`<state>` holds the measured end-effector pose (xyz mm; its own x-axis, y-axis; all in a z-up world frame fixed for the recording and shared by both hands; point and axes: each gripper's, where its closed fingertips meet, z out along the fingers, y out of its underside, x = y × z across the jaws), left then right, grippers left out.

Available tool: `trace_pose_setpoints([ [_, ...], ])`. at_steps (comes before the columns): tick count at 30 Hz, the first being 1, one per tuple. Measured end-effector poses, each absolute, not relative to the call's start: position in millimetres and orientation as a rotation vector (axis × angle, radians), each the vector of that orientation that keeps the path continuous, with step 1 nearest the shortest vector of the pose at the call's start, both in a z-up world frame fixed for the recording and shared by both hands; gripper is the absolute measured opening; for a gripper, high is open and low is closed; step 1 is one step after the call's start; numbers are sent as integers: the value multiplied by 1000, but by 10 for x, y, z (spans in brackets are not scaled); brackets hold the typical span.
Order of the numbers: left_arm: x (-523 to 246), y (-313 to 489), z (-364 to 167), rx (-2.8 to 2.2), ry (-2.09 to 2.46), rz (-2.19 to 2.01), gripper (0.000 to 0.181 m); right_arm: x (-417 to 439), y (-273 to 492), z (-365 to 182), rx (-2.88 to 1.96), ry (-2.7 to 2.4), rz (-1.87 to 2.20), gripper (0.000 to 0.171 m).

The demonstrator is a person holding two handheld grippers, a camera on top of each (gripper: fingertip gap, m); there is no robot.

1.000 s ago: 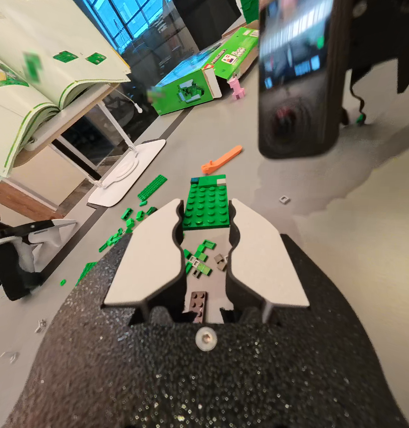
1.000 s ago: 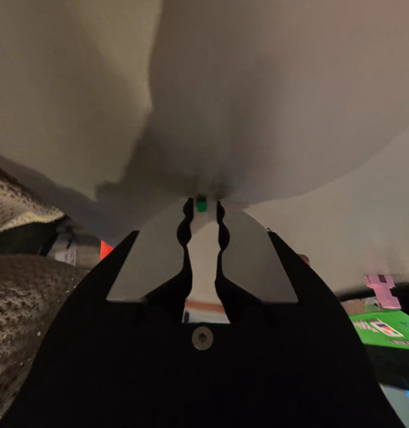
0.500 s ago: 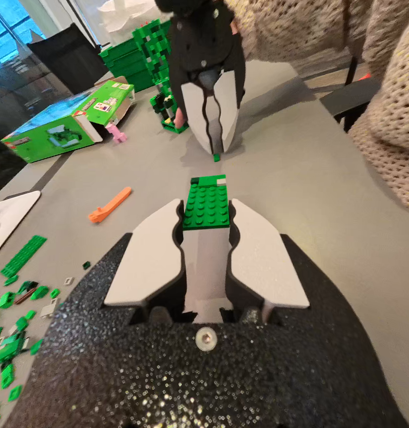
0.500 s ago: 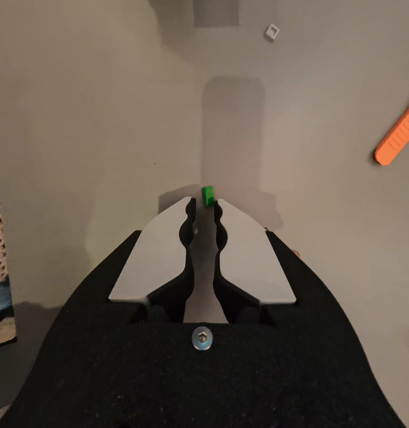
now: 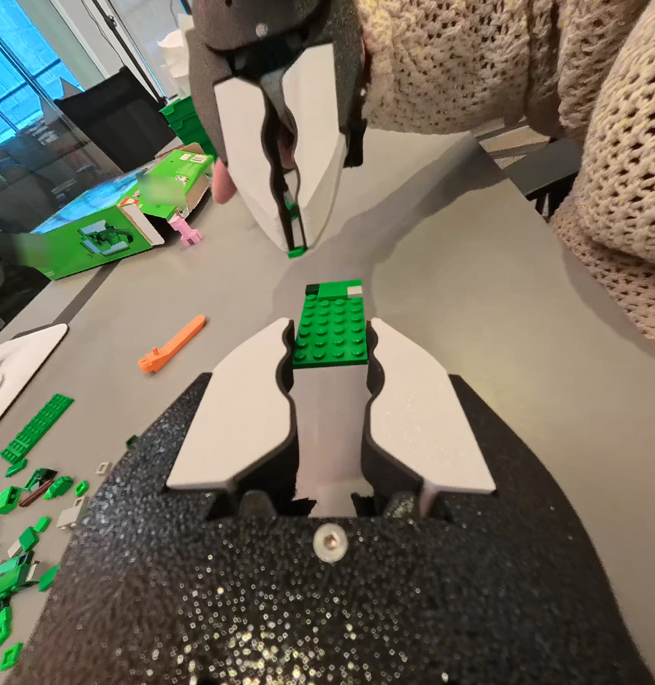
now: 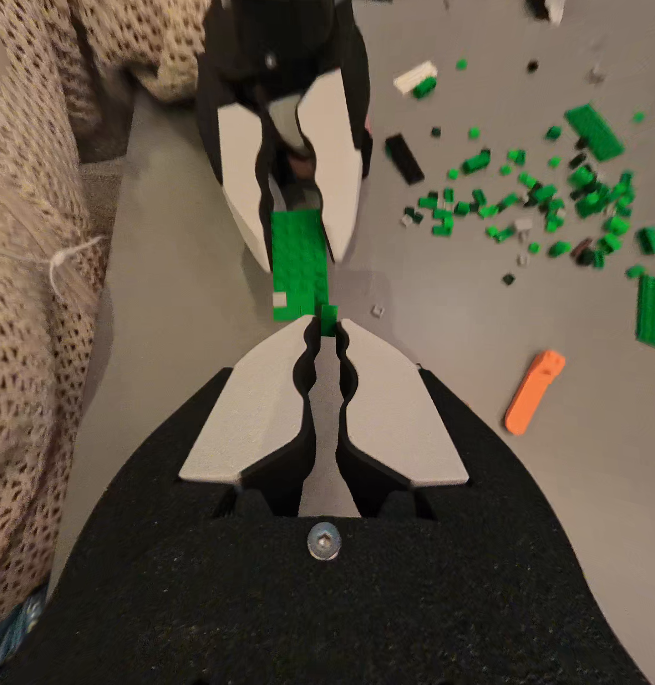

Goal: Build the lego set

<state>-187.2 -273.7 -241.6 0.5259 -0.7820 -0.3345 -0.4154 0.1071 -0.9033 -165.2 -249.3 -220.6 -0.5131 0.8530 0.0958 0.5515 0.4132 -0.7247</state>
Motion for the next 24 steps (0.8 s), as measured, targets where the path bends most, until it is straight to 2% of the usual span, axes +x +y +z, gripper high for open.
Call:
trace_pose_setpoints([
  [24, -1838, -2754, -2403, -1505, 1084, -381, 36, -1817, -2658, -2354, -1127, -2379, 678, 7],
])
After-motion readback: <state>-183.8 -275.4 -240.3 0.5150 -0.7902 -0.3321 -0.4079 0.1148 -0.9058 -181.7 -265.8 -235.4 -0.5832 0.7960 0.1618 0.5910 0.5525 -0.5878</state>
